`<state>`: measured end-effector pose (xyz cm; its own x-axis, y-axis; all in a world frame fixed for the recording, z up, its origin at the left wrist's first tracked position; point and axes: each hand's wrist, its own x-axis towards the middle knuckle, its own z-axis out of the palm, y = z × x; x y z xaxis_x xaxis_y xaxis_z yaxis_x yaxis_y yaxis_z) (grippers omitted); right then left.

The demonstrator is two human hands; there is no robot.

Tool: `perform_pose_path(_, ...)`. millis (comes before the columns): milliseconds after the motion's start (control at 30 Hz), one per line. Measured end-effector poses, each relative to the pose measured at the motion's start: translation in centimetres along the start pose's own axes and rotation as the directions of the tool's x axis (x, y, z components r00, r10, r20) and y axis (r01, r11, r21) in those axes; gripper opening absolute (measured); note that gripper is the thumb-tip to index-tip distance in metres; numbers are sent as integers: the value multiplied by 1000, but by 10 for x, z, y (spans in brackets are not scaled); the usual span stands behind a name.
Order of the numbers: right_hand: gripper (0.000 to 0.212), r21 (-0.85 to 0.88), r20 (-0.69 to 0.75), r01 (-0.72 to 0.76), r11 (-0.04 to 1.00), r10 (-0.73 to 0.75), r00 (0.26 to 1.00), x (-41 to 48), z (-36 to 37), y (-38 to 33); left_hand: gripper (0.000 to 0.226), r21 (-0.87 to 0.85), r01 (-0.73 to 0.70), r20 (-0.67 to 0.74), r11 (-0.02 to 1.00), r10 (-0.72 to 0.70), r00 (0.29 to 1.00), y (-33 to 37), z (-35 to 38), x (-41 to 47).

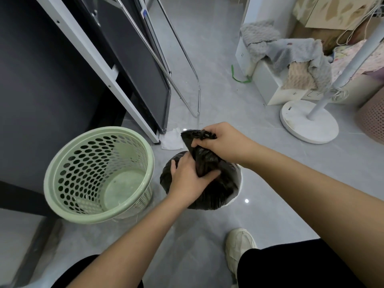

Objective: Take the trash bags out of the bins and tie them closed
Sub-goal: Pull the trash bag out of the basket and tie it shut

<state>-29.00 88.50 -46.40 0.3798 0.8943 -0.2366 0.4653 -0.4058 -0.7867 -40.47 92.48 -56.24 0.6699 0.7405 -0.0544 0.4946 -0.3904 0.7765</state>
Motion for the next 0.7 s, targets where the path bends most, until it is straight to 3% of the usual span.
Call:
perform_pose_path(67,20,4,-33,-13,1000,14,999,1,-3,0,28,-45,11,-47,999,-13,999,-4,-1,3)
perform_pose_path(167,17,-4,-57,-29,1000,29,998,1,-10,4,13,-164,3,-31,986,-8,999,-3,-5,3)
perform_pose_path(467,21,-85,-103,-55,995,46,994,9,-25,20,20,-400,80,169,913,-13,985,-4,-4,6)
perform_pose_path(567,27,1,-111,-62,998,62,992,6,-33,16,18,-476,121,205,871,-23,978,-2,-8,5)
perform_pose_path(633,36,32,-181,-95,995,100,978,4,-42,16,23,-493,133,214,860,-29,976,-3,-11,5)
perform_pose_path(700,44,-46,-302,-126,991,107,947,5,-51,24,26,-513,131,205,848,-27,978,-4,-16,6)
